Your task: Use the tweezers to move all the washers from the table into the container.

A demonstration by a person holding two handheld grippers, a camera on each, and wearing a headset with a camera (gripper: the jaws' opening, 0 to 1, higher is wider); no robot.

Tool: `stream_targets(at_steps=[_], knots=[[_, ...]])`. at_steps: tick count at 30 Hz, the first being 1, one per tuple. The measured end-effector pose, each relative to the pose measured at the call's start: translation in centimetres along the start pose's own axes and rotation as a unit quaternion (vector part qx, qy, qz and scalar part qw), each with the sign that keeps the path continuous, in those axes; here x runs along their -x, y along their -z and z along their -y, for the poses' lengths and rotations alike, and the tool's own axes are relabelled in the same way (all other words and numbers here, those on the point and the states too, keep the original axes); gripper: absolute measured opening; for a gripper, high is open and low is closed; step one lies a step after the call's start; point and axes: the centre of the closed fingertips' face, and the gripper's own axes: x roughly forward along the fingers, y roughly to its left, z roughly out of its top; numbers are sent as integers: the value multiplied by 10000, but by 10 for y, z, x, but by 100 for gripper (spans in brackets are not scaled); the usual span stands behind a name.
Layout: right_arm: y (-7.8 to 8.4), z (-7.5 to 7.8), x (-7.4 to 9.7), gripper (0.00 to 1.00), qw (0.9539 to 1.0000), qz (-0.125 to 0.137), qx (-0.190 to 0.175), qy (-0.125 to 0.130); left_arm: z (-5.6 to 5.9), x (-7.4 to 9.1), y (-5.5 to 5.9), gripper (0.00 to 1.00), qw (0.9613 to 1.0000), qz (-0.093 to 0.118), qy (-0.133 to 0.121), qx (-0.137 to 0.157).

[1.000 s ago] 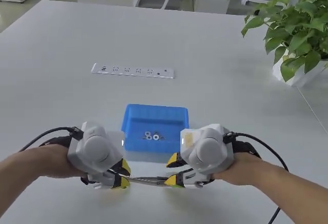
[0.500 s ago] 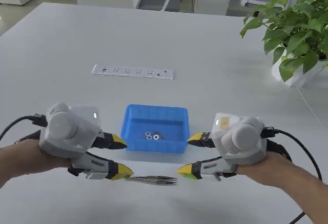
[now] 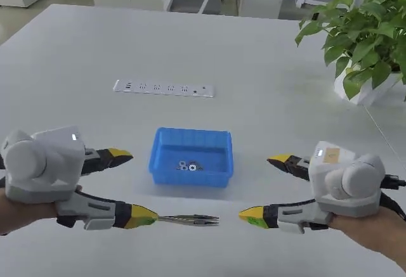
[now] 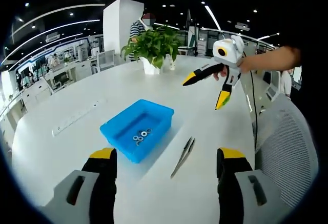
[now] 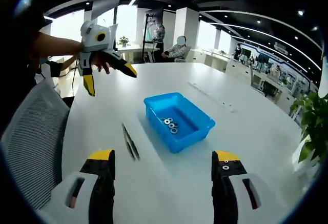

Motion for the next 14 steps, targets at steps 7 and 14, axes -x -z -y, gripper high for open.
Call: stream_targets(at_steps=[7, 14], knots=[[0, 5, 7, 94, 9997, 153, -85, 190, -2, 3, 4, 99, 9996, 86, -267, 100], [1, 5, 9, 100, 9993, 183, -214, 232, -5, 5, 4, 99, 9992, 159, -356, 106]])
